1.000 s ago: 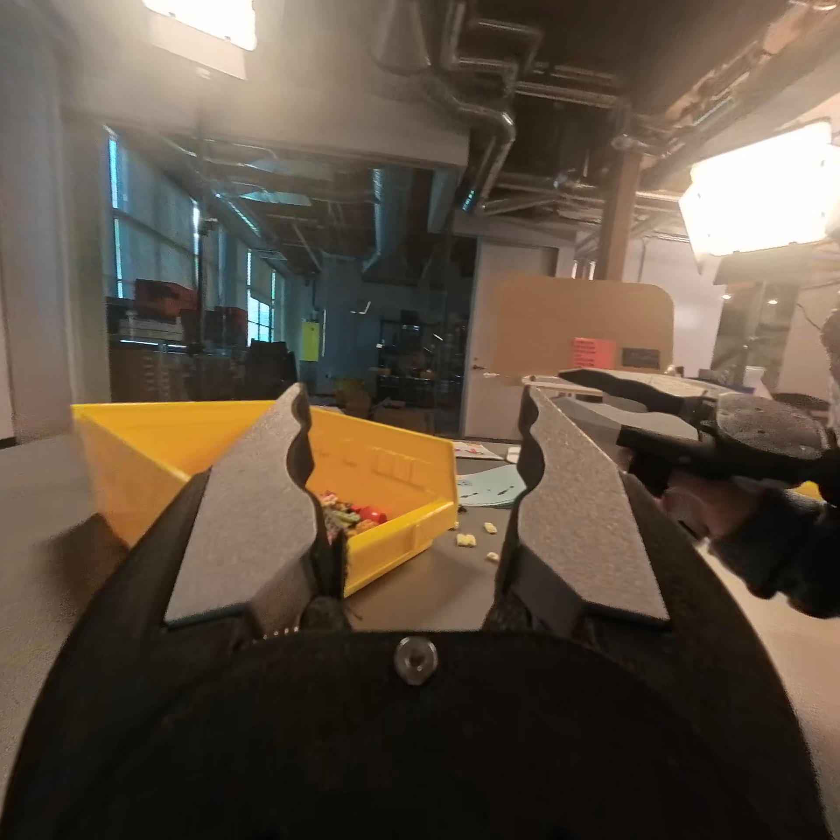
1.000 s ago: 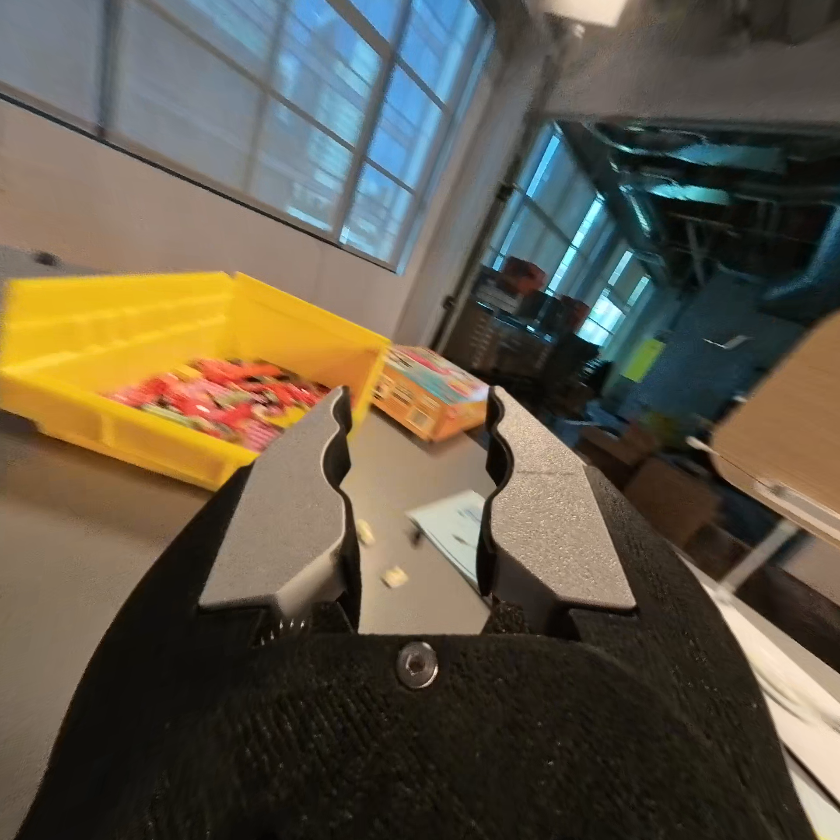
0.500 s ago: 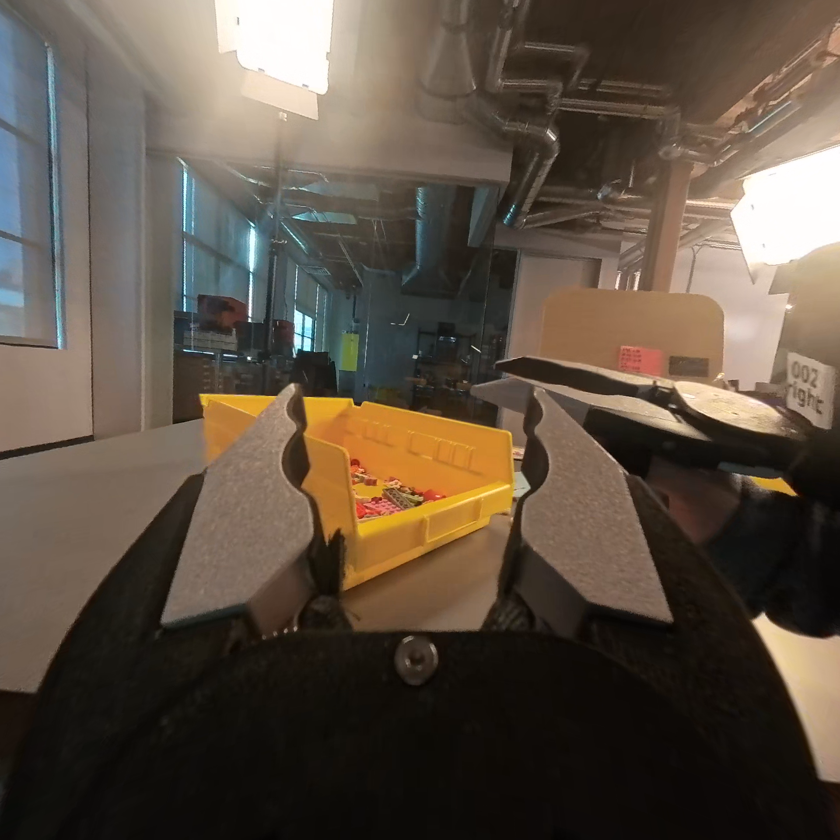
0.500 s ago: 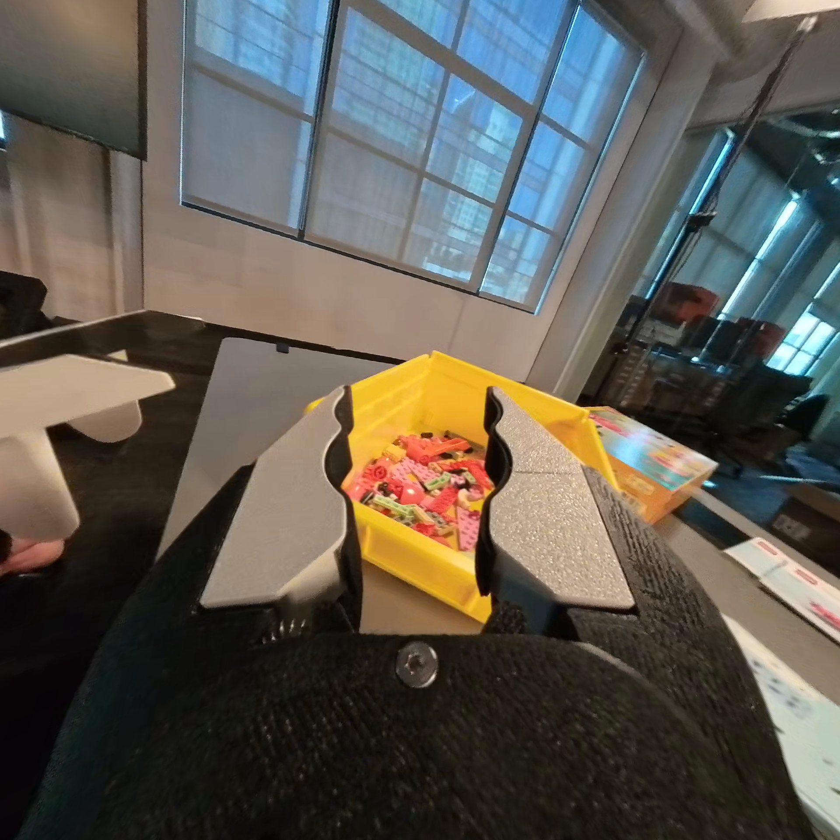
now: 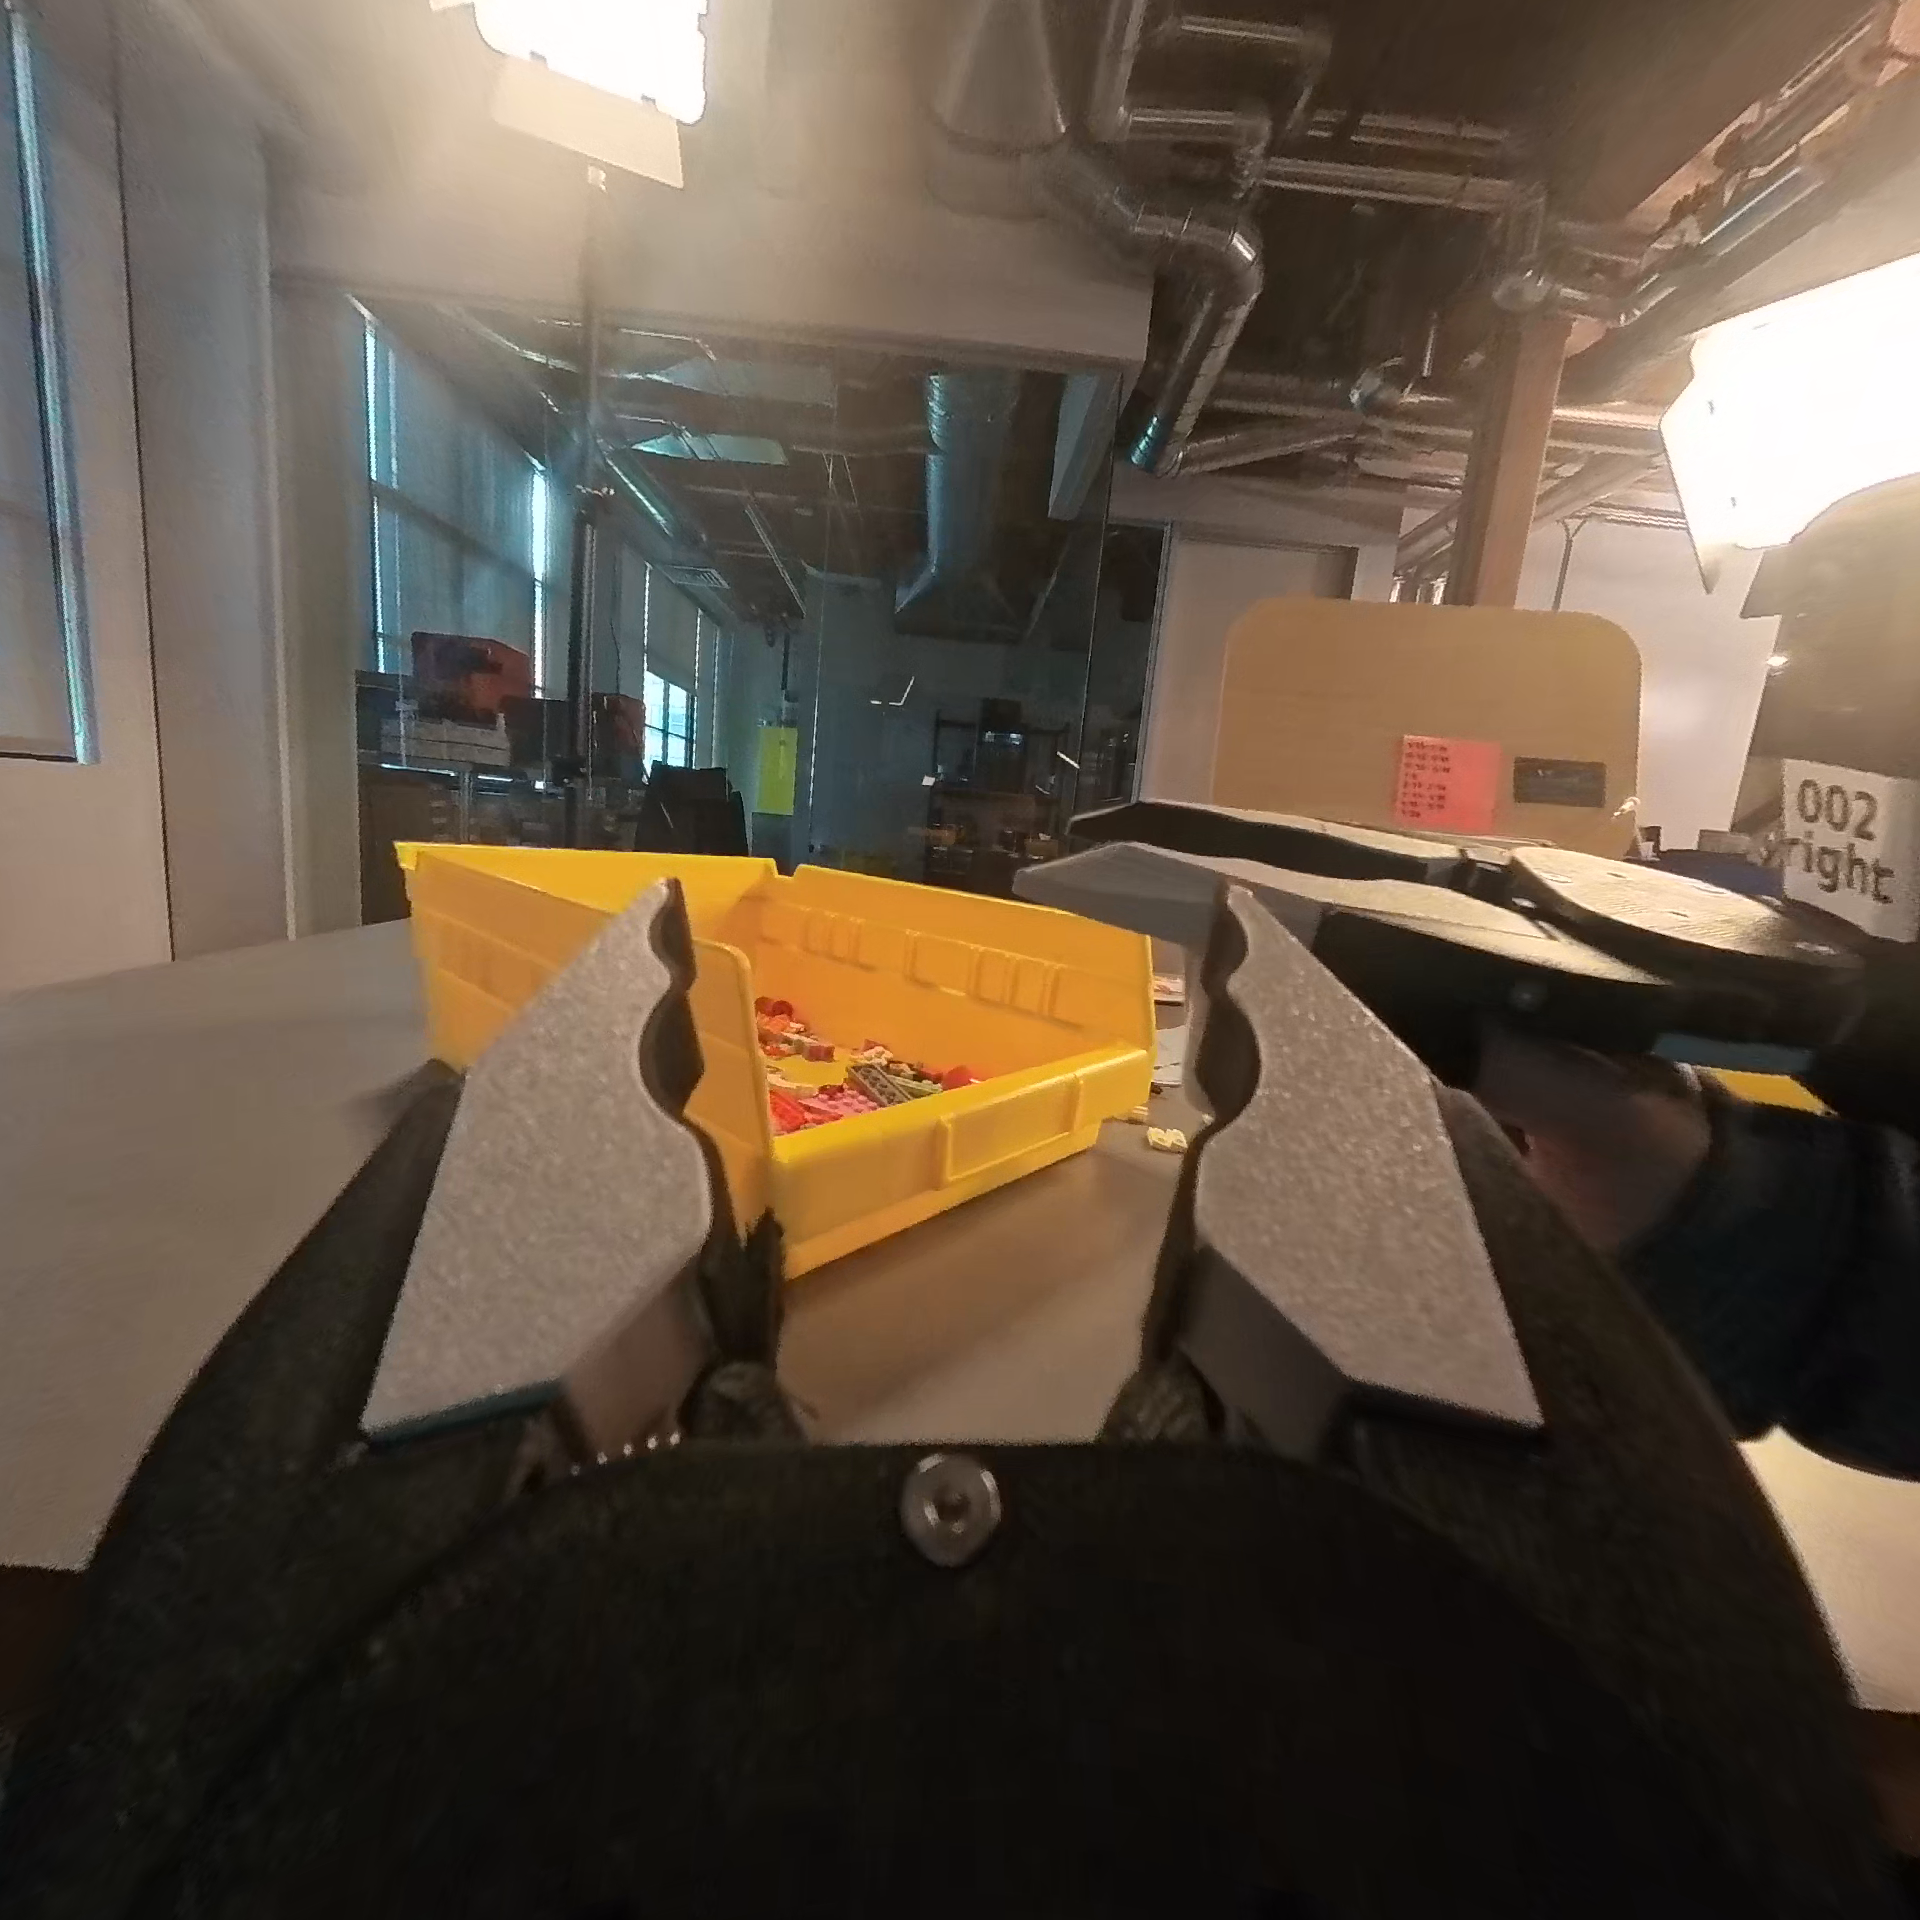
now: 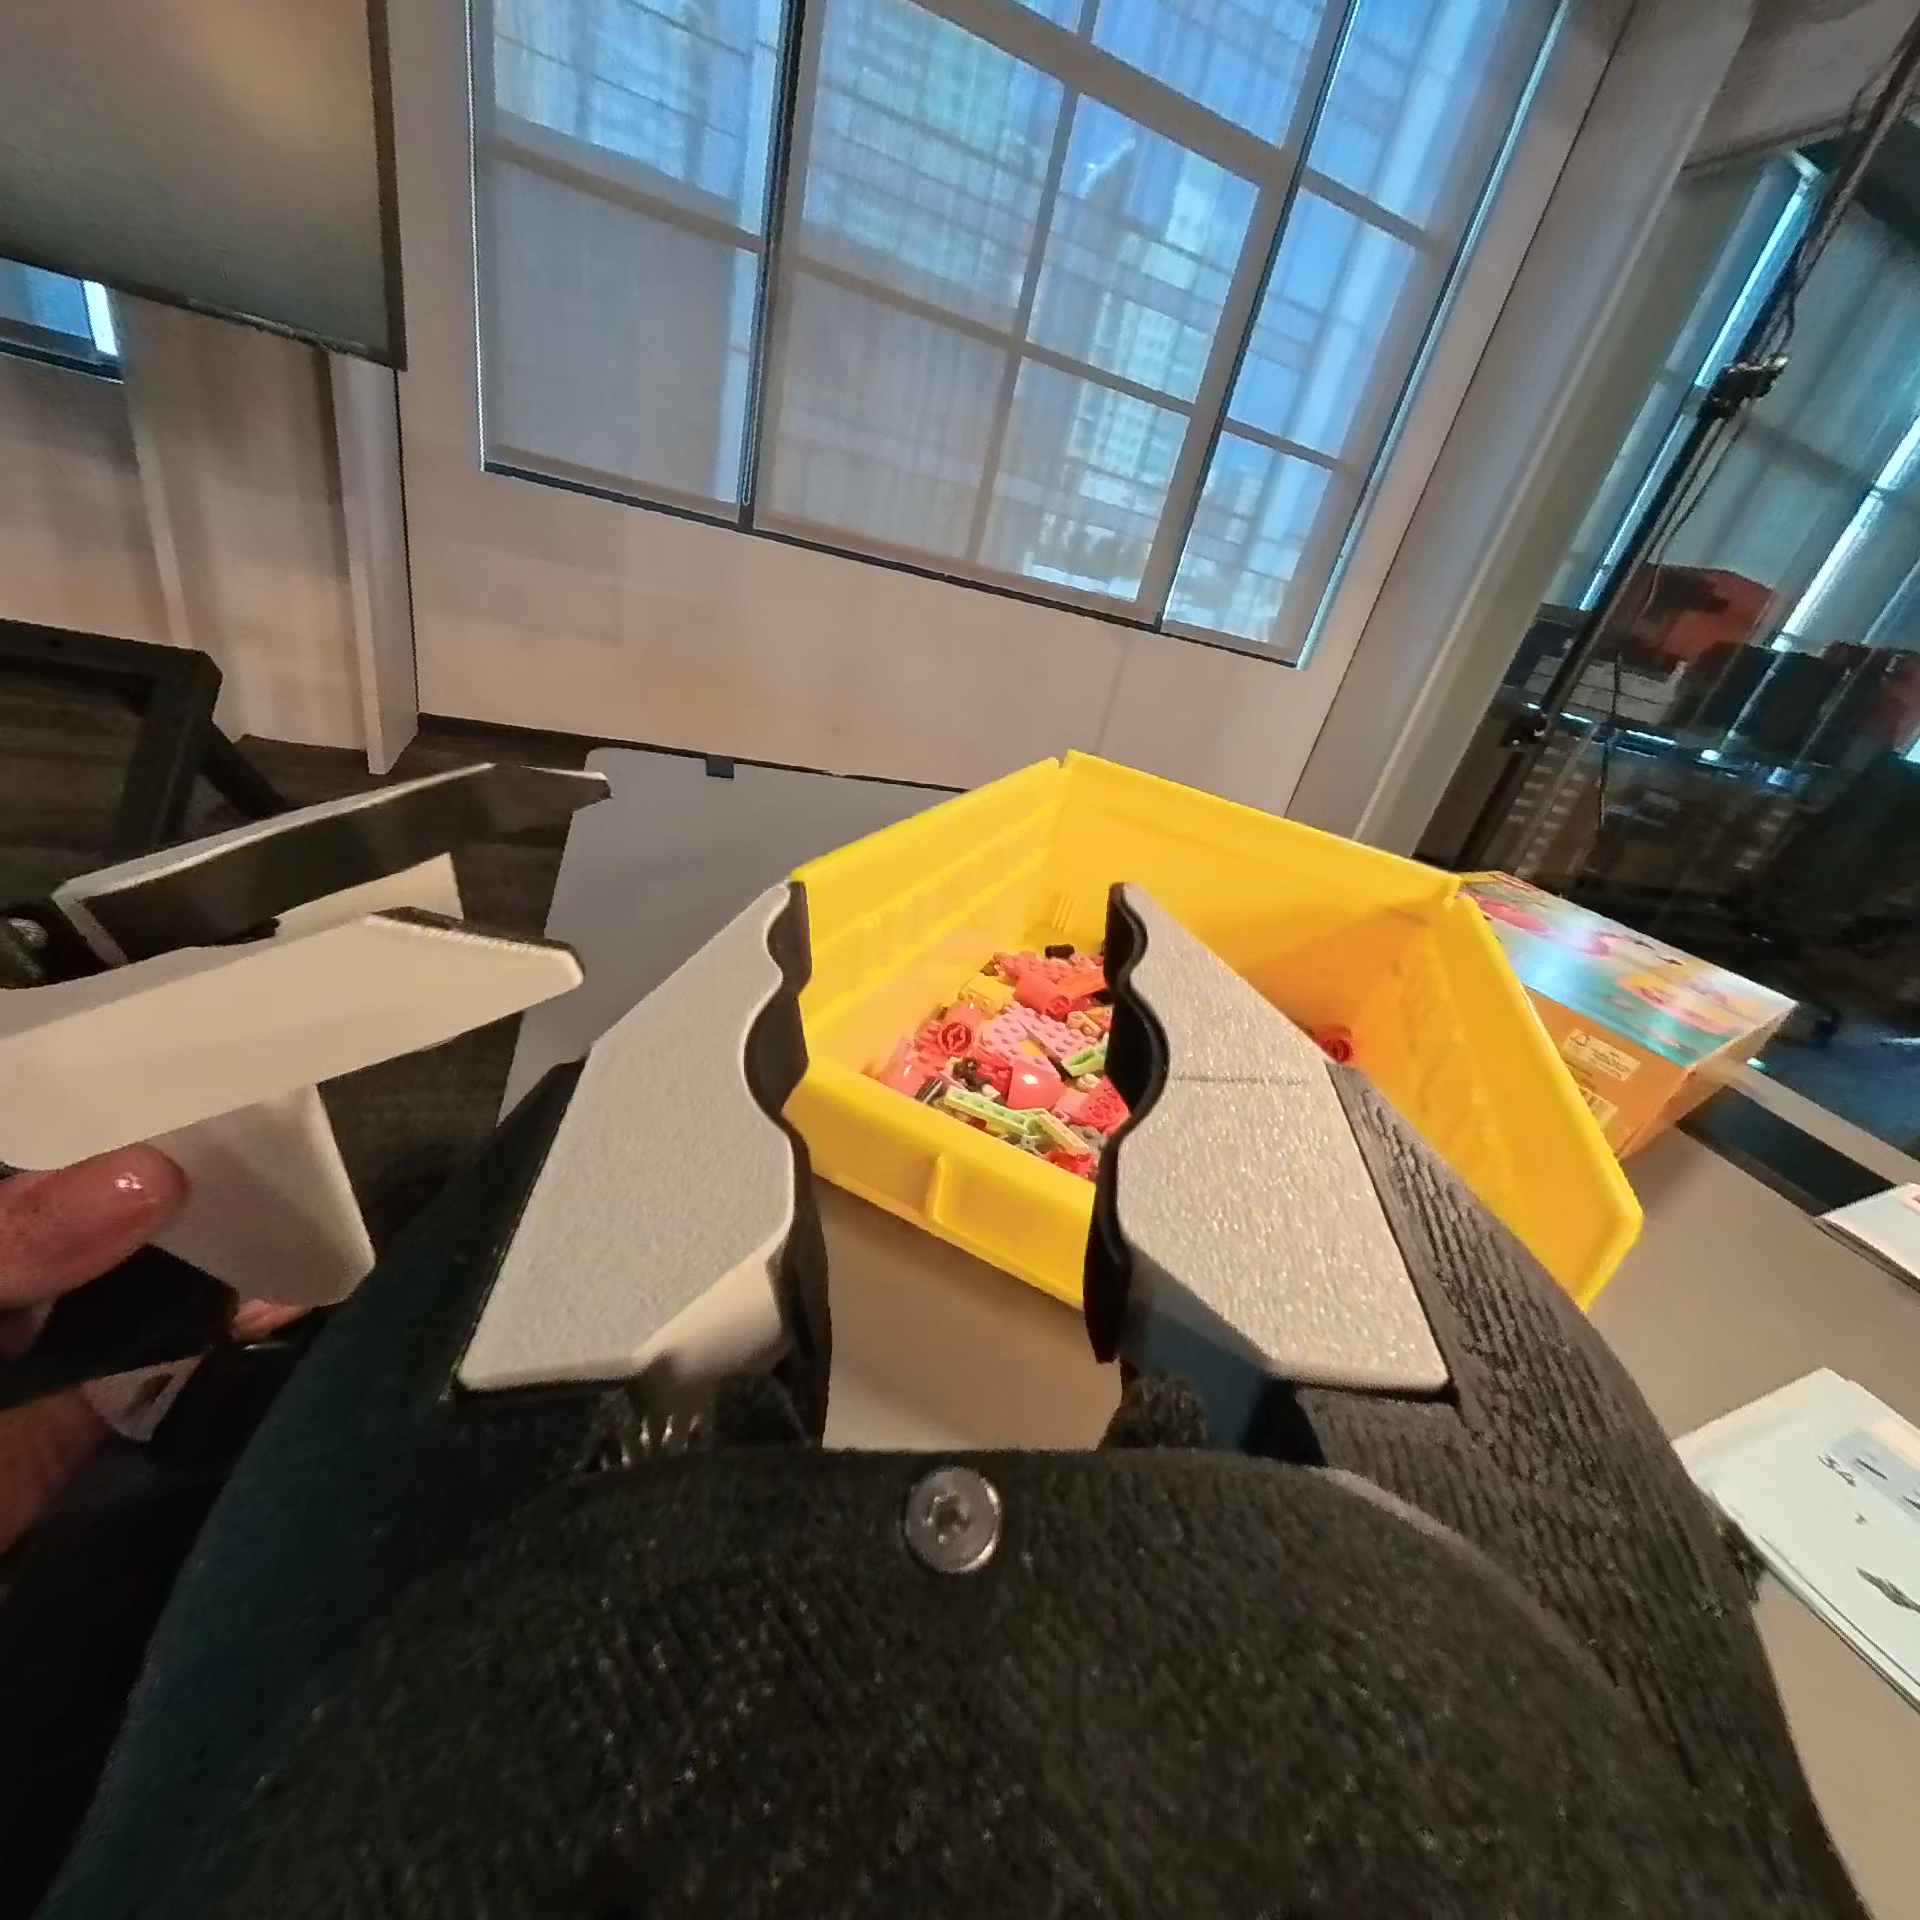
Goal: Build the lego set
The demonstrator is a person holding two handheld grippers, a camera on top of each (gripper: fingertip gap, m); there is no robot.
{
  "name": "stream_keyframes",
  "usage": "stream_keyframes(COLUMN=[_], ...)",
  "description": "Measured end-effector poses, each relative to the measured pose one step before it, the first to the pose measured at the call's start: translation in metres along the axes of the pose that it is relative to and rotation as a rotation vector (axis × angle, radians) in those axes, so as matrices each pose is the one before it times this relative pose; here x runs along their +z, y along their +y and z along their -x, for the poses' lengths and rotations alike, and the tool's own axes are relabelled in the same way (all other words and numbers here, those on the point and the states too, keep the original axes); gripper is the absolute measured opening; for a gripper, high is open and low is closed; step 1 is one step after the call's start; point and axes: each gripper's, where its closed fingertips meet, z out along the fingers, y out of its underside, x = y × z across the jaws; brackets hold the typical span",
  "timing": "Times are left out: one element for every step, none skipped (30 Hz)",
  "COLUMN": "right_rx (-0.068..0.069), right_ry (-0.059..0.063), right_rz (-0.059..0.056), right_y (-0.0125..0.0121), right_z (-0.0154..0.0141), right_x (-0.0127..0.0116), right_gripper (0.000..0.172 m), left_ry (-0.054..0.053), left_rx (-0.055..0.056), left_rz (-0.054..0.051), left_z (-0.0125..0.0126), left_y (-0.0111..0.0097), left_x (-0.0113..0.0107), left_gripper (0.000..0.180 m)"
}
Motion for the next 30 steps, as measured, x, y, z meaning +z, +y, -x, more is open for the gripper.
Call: stream_keyframes(right_rx=[0.0012,0.0006,0.0003,0.0005,0.0008,0.0011,0.0005,-0.0006,-0.0015,-0.0016,-0.0003,0.0004,0.0003,-0.0005,-0.0009,-0.0007,-0.0009,-0.0012,-0.0010,-0.0015,-0.0016,-0.0008,-0.0002,0.0002,0.0005,0.0001,-0.0007,-0.0015,-0.0017,-0.0015], right_ry=[-0.0017,-0.0026,-0.0035,-0.0033,-0.0025,-0.0027,-0.0040,-0.0051,-0.0038,-0.0030,-0.0026,-0.0020,-0.0020,-0.0025,-0.0026,-0.0025,-0.0023,-0.0025,-0.0031,-0.0021,-0.0012,-0.0014,-0.0017,-0.0016,-0.0010,-0.0005,-0.0003,-0.0001,-0.0003,0.0001], right_rz=[0.0033,0.0032,0.0036,0.0035,0.0020,0.0012,0.0008,0.0005,0.0013,0.0013,0.0016,0.0019,0.0017,0.0014,0.0012,0.0006,0.0009,0.0013,0.0007,0.0007,0.0005,0.0010,0.0010,0.0007,0.0005,-0.0003,-0.0008,-0.0014,-0.0018,-0.0010], right_y=[0.00097,0.00102,0.00097,0.00086,0.00048,0.00040,0.00023,0.00004,0.00011,0.00008,0.00022,0.00030,0.00026,0.00008,-0.00002,-0.00021,-0.00017,-0.00011,-0.00022,-0.00021,-0.00024,-0.00014,-0.00013,-0.00023,-0.00035,-0.00037,-0.00056,-0.00059,-0.00052,-0.00021], right_z=[0.00021,0.00049,0.00071,0.00073,0.00051,0.00046,0.00067,0.00094,0.00090,0.00096,0.00093,0.00076,0.00085,0.00096,0.00083,0.00089,0.00084,0.00089,0.00103,0.00086,0.00068,0.00063,0.00063,0.00044,0.00036,0.00025,0.00014,0.00023,0.00011,0.00011], right_x=[-0.00051,-0.00042,-0.00026,-0.00011,-0.00003,0.00021,0.00029,0.00033,0.00028,0.00037,0.00030,0.00032,0.00038,0.00037,0.00057,0.00067,0.00065,0.00076,0.00072,0.00071,0.00060,0.00060,0.00055,0.00048,0.00050,0.00041,0.00023,0.00001,-0.00007,-0.00014], right_gripper=[0.056,0.056,0.056,0.056,0.056,0.056,0.054,0.051,0.050,0.049,0.049,0.049,0.049,0.049,0.049,0.049,0.049,0.049,0.049,0.049,0.049,0.049,0.049,0.049,0.049,0.049,0.049,0.049,0.048,0.048], left_ry=[0.0006,0.0001,-0.0006,0.0004,-0.0002,-0.0017,-0.0028,-0.0043,-0.0068,-0.0087,-0.0090,-0.0090,-0.0086,-0.0063,-0.0048,-0.0043,-0.0037,-0.0028,-0.0016,-0.0006,0.0011,0.0020,0.0013,0.0010,0.0005,0.0003,-0.0005,-0.0007,0.0001,0.0004], left_rx=[-0.0033,-0.0047,-0.0063,-0.0064,-0.0054,-0.0027,0.0013,0.0048,0.0071,0.0070,0.0046,0.0008,-0.0034,-0.0066,-0.0079,-0.0073,-0.0057,-0.0044,-0.0034,-0.0025,-0.0014,0.0000,0.0011,0.0016,0.0009,0.0008,0.0009,0.0001,-0.0014,-0.0019], left_rz=[-0.0003,0.0002,0.0008,0.0007,0.0015,0.0005,-0.0011,-0.0024,-0.0051,-0.0078,-0.0089,-0.0084,-0.0067,-0.0047,-0.0031,-0.0021,-0.0017,-0.0012,-0.0013,-0.0009,0.0000,0.0002,0.0002,0.0001,0.0005,0.0013,0.0011,0.0007,0.0010,0.0009], left_z=[0.00003,0.00020,0.00047,0.00046,0.00056,0.00095,0.00111,0.00147,0.00209,0.00255,0.00284,0.00303,0.00306,0.00273,0.00235,0.00211,0.00179,0.00125,0.00079,0.00041,-0.00010,-0.00043,-0.00038,-0.00024,-0.00019,-0.00005,0.00015,0.00028,0.00019,0.00010], left_y=[0.00050,0.00042,0.00048,0.00050,0.00068,0.00048,0.00032,-0.00009,-0.00078,-0.00138,-0.00179,-0.00168,-0.00130,-0.00103,-0.00066,-0.00042,-0.00030,-0.00018,-0.00020,-0.00013,0.00006,0.00010,0.00007,0.00008,0.00023,0.00032,0.00040,0.00032,0.00034,0.00017], left_x=[0.00008,0.00002,-0.00003,0.00011,-0.00005,-0.00011,-0.00016,-0.00035,-0.00035,-0.00061,-0.00072,-0.00076,-0.00070,-0.00074,-0.00052,-0.00040,-0.00038,-0.00021,-0.00013,-0.00001,-0.00003,0.00010,-0.00004,0.00004,-0.00004,-0.00008,-0.00004,0.00000,-0.00001,-0.00008], left_gripper=[0.097,0.097,0.097,0.097,0.098,0.098,0.098,0.098,0.099,0.099,0.099,0.099,0.099,0.099,0.099,0.099,0.099,0.099,0.099,0.099,0.099,0.099,0.099,0.099,0.099,0.099,0.099,0.099,0.099,0.098])
